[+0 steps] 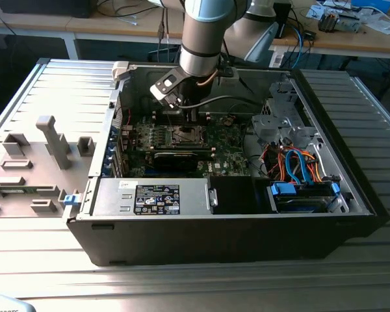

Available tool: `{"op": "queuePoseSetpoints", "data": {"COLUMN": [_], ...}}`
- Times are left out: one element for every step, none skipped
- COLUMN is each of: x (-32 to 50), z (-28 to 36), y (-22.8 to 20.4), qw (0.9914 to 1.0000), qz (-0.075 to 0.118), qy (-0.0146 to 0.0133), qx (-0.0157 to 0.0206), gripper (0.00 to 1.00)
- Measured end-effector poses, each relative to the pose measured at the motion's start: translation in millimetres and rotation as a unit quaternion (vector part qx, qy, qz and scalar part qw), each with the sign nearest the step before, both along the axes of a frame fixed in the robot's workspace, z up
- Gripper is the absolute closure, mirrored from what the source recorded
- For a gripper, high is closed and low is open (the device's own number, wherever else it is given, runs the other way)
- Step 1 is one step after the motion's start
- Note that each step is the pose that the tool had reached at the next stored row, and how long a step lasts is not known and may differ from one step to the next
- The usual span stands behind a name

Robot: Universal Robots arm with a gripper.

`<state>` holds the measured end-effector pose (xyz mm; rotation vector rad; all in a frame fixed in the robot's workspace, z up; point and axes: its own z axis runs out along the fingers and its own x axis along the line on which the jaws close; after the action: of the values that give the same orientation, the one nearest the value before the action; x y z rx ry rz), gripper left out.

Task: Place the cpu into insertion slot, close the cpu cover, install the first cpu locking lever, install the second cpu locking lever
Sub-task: 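Close the cpu cover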

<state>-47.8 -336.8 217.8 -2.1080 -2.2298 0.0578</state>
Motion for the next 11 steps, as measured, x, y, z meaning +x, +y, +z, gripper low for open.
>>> {"op": "queuePoseSetpoints", "data": {"x": [0.0,0.0,0.0,0.0,0.1,0.1,0.1,0.1,0.1,0.1,0.1], "z": [1.8,3.6,7.1,9.1,11.4,12.7,14.2,16.4,16.8,16.8,16.9], "y": [0.0,0.0,0.0,0.0,0.0,0.0,0.0,0.0,0.0,0.0,0.0], "qw": [1.0,1.0,1.0,1.0,1.0,1.0,1.0,1.0,1.0,1.0,1.0], "qz": [0.0,0.0,0.0,0.0,0.0,0.0,0.0,0.0,0.0,0.0,0.0], "qy": [0.0,0.0,0.0,0.0,0.0,0.0,0.0,0.0,-0.0001,-0.0001,-0.0001], "qx": [0.0,0.0,0.0001,0.0002,0.0003,0.0003,0.0003,0.0003,0.0004,0.0005,0.0004], "gripper": [0.89,0.89,0.89,0.89,0.89,0.89,0.89,0.89,0.89,0.89,0.89]}}
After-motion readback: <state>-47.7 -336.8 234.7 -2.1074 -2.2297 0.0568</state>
